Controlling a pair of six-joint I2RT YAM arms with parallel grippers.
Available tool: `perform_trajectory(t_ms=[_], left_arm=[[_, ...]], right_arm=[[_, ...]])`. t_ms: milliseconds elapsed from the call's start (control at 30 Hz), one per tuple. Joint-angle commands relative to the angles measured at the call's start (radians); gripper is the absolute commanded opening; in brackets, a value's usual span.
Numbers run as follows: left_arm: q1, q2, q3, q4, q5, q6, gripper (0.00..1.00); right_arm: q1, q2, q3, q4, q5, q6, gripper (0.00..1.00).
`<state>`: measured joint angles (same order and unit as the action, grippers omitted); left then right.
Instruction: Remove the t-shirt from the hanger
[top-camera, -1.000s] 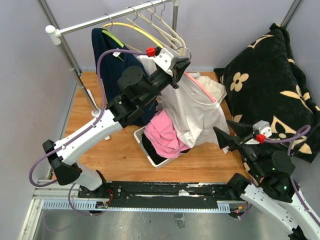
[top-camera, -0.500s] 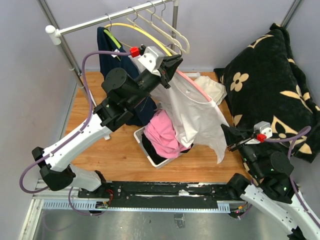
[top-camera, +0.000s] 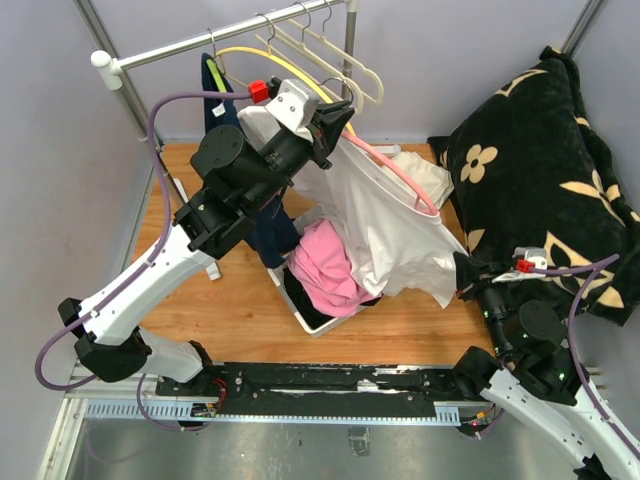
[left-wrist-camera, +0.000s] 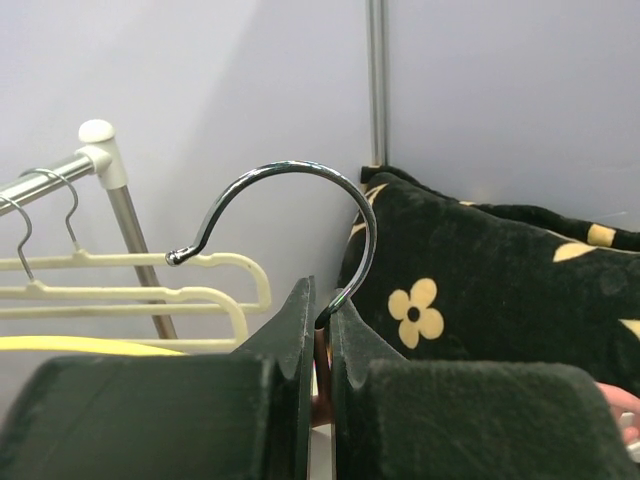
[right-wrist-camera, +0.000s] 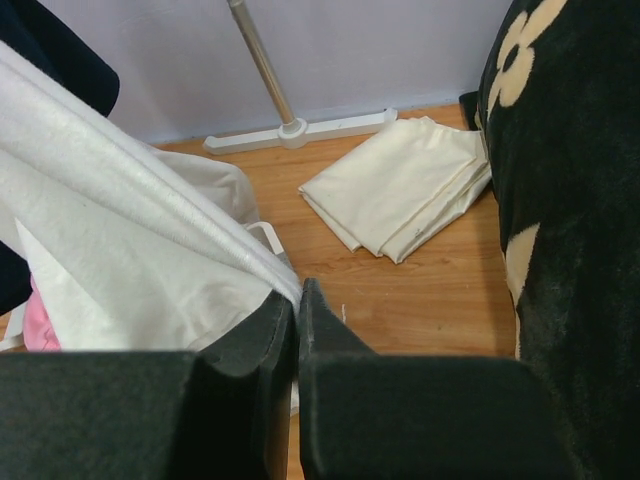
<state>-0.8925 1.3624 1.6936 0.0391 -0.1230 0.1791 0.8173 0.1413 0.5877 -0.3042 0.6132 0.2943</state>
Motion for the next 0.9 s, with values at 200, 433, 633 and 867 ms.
perform_trajectory(t_ms=[200,433,633,867], left_arm=[[0.029,-0.060,0.061,0.094,-0.098,0.057,0.01],[0.032,-0.062,0.079,0.101,-0.102,0.053,0.00],[0.032,-0.057,0.080,0.102,-0.100,0.047,0.01],[0.032,-0.048,0.089,0.113,-0.107,0.042,0.01]], right_arm=[[0.009,-0.031,-0.041,-0.102,0.110,0.065,0.01],[0.009,-0.067,-0.090,-0.104,0.128,0.101,0.01],[0.009,-0.071,-0.109,-0.083,0.111,0.105,0.01],[0.008,-0.085,-0.124,-0.094,0.111,0.119,0.01]])
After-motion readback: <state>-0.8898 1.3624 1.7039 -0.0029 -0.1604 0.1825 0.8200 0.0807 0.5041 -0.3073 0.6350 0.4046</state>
